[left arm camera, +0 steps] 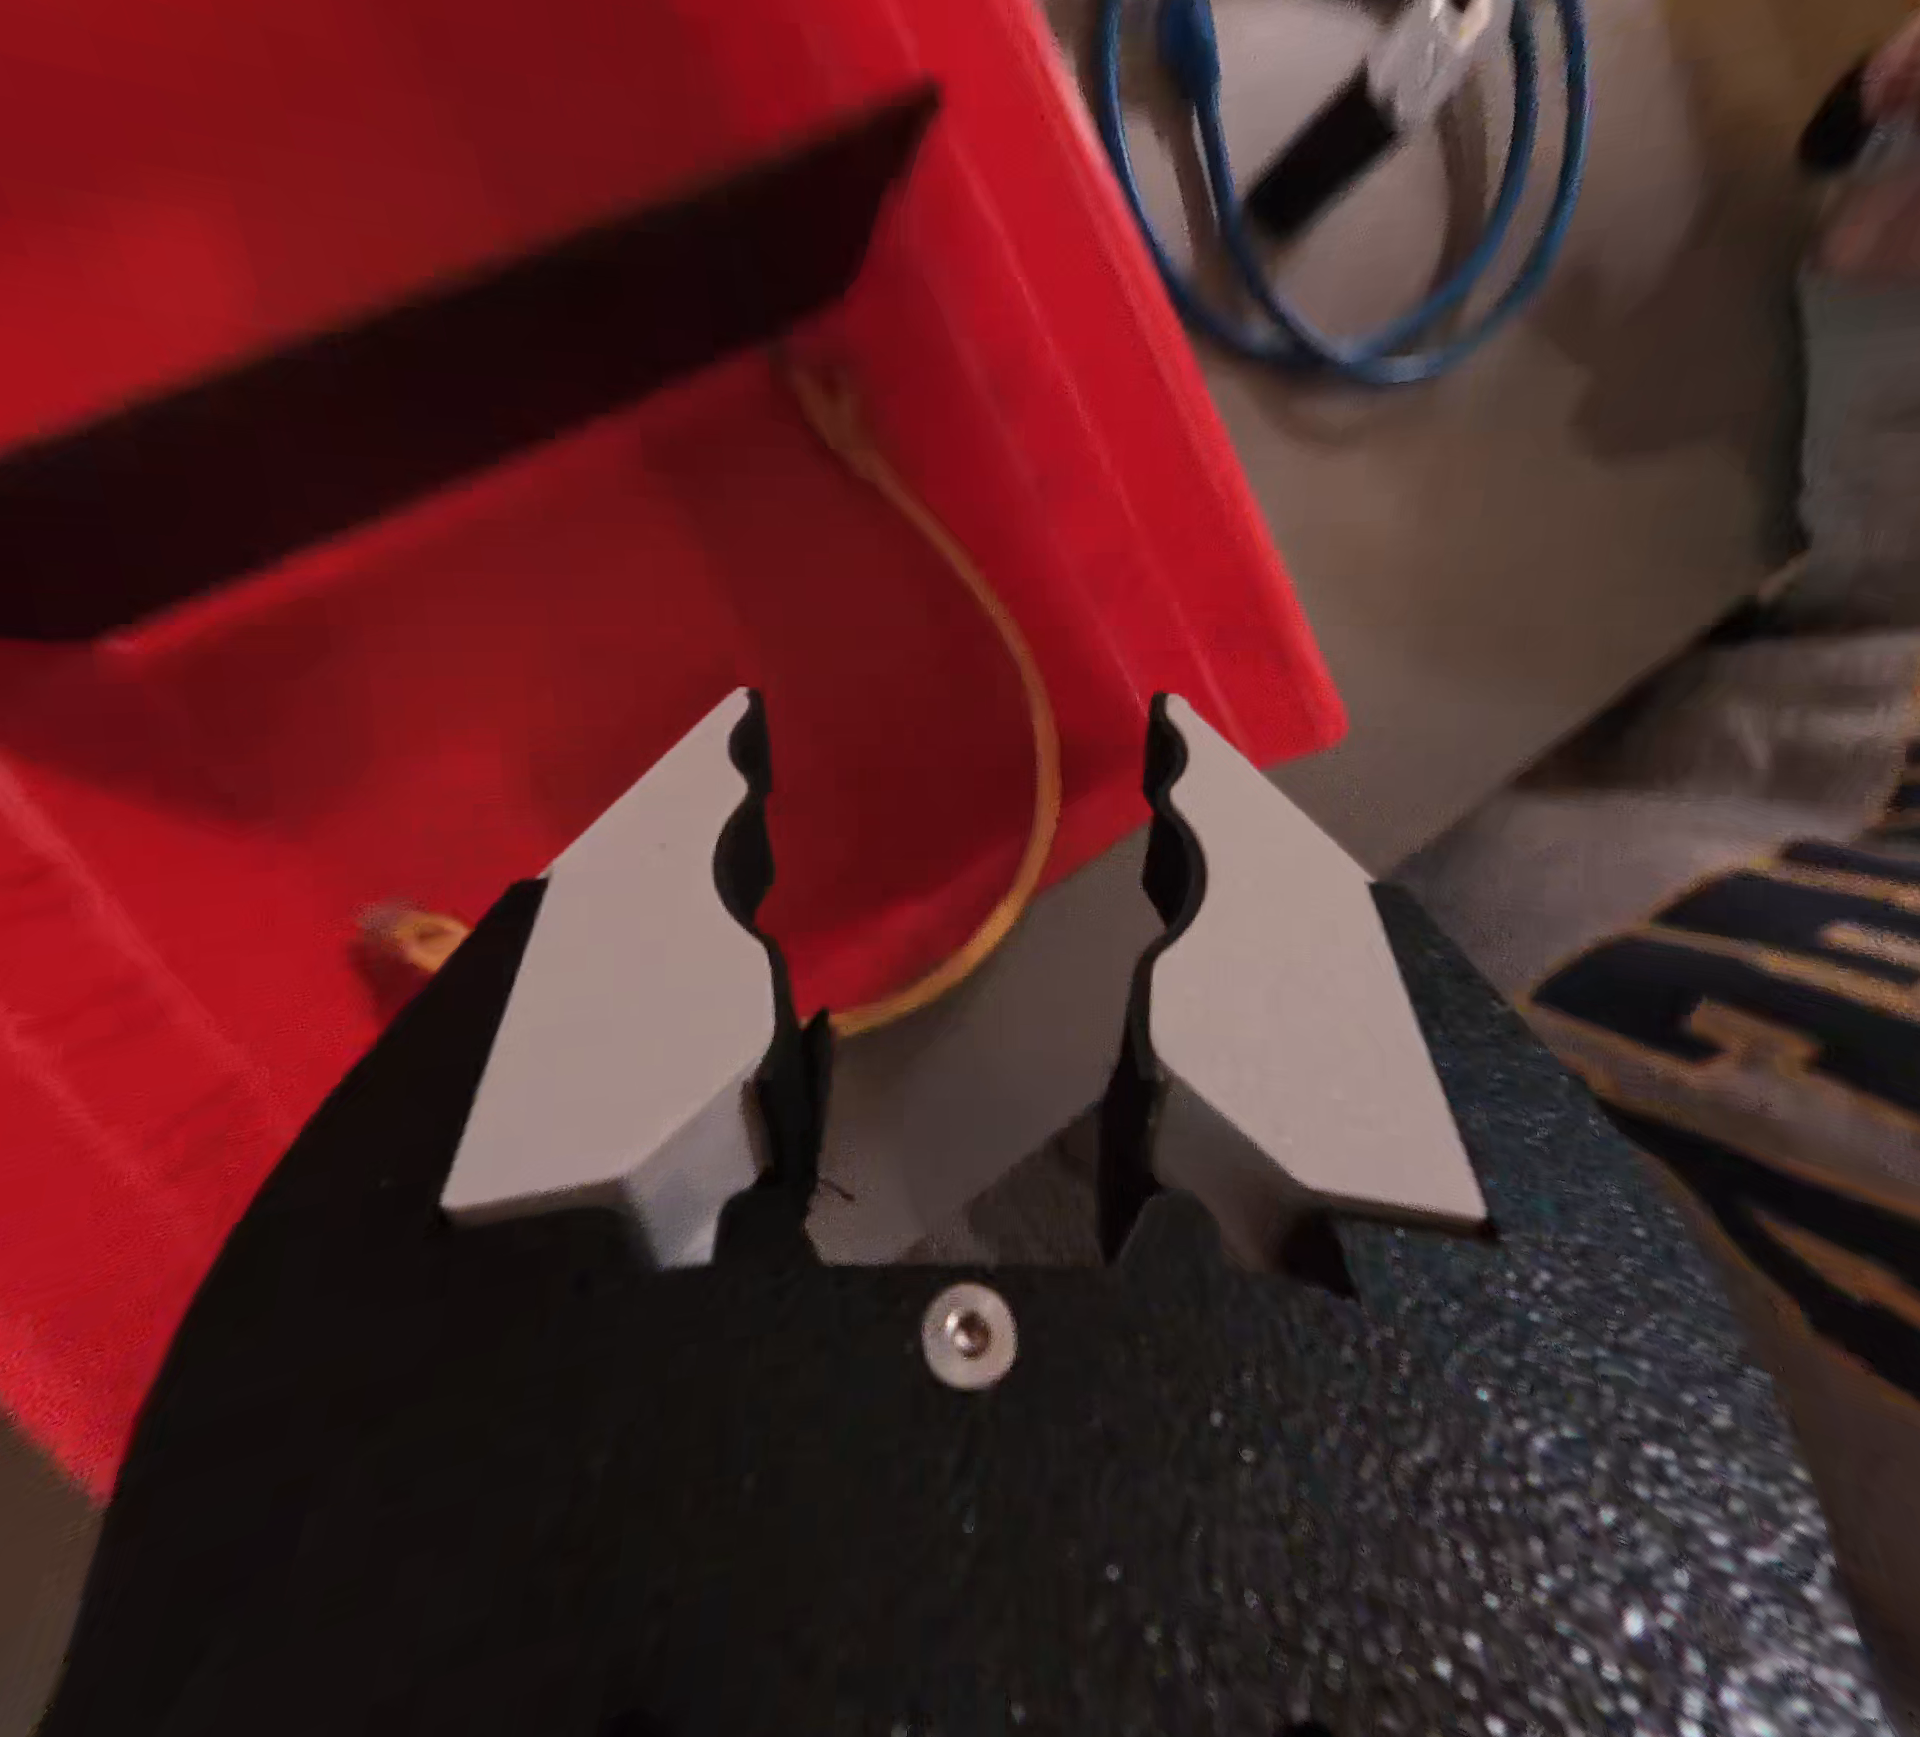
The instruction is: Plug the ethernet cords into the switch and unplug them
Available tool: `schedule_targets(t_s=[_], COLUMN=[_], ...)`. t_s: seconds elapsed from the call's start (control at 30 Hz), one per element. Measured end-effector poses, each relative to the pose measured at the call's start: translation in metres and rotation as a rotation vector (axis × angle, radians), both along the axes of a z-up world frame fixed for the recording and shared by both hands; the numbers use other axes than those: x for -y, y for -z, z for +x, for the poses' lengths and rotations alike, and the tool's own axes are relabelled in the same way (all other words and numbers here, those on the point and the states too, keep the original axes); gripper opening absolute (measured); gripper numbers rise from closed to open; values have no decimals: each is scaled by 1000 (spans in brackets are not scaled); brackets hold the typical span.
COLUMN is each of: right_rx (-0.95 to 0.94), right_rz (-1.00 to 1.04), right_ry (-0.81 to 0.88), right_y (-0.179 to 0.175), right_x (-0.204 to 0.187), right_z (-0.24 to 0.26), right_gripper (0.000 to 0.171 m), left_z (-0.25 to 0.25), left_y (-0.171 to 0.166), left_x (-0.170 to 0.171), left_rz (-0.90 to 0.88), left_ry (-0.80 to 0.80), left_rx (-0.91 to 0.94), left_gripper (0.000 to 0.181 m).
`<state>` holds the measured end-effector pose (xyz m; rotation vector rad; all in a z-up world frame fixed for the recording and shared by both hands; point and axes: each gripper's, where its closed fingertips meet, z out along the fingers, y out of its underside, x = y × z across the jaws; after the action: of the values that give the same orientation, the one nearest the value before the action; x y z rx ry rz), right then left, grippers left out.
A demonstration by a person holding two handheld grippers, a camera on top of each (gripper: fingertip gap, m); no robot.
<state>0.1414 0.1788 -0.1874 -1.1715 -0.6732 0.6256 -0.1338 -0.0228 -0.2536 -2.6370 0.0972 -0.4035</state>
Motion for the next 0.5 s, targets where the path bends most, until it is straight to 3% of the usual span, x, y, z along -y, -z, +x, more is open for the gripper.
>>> schedule_targets(t_s=[0.2, 0.3, 0.5], right_rx=[0, 6, 6], right_rz=[-13, -14, -19], right_ry=[4, 4, 2], right_y=[2, 2, 3], right_x=[-3, -3, -4], right_z=[0, -1, -1], right_gripper=[58, 57, 57], left_z=[40, 39, 28], left_y=[30, 35, 31], left_x=[31, 35, 48], left_rz=[-172, -202, -245], left_ry=[241, 308, 375], left_rx=[128, 57, -65], left_gripper=[56, 30, 25])
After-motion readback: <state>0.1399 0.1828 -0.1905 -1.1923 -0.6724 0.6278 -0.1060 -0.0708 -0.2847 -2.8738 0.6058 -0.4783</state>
